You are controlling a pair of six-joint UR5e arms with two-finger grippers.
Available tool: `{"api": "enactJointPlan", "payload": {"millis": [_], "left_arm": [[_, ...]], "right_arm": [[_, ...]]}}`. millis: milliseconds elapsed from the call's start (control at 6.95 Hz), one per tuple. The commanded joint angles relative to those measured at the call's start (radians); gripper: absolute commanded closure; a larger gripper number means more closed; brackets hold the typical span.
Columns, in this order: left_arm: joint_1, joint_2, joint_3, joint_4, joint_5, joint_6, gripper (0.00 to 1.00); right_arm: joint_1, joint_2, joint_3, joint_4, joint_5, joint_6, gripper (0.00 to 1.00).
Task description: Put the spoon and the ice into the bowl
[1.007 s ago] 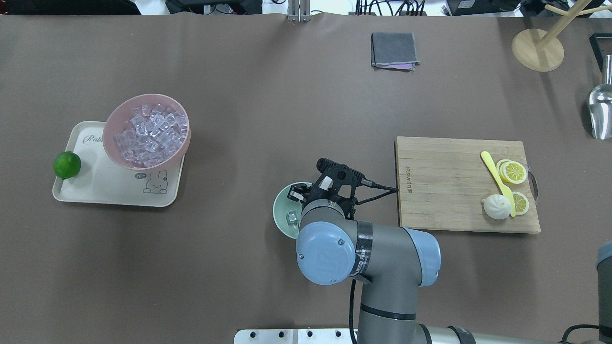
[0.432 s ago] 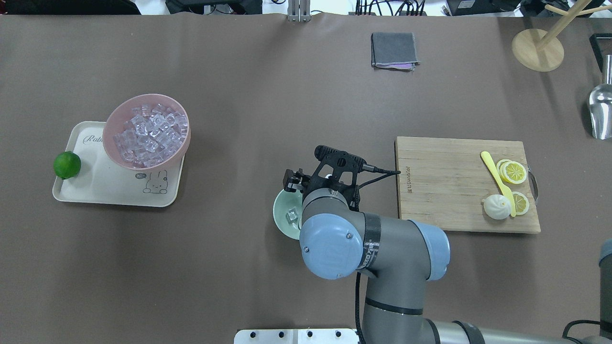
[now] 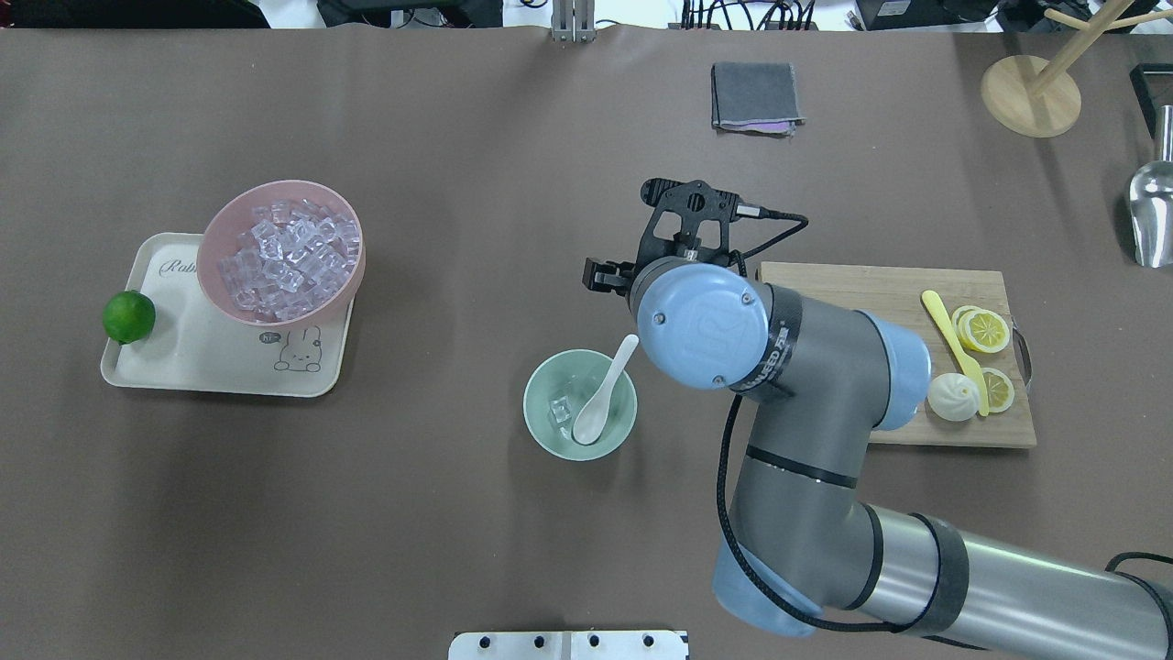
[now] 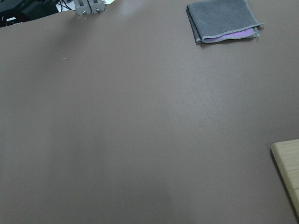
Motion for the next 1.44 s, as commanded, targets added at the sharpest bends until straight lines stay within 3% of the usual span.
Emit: {"api": "enactJointPlan", "payload": {"millis": [0, 144, 288, 576, 863, 1007, 1295], "left_arm": [[-0.004, 0.063, 0.056, 0.014, 0.098, 0.007, 0.02], [-0.006, 0.066, 0.056, 0.083, 0.096, 0.009, 0.02], [-0.013, 0.049, 0.026, 0.214, 0.093, 0.009, 0.02], [-0.015, 0.067, -0.135, 0.396, 0.096, 0.009, 0.02], [-0.013, 0.06, -0.128, 0.395, 0.093, 0.003, 0.02], [-0.012, 0.063, -0.119, 0.392, 0.091, 0.001, 0.02], [-0.013, 0.063, -0.116, 0.389, 0.091, 0.001, 0.02]], "right_arm": [[0.049, -0.015, 0.001, 0.002, 0.076, -0.078, 0.0], [0.078, -0.022, 0.001, 0.001, 0.103, -0.133, 0.0], [0.139, -0.042, 0.001, 0.002, 0.199, -0.231, 0.0], [0.257, -0.131, 0.003, 0.004, 0.341, -0.465, 0.0], [0.421, -0.333, -0.005, 0.066, 0.437, -0.756, 0.0], [0.528, -0.448, -0.011, 0.153, 0.535, -0.879, 0.0], [0.751, -0.539, -0.128, 0.165, 0.8, -1.212, 0.0]]}}
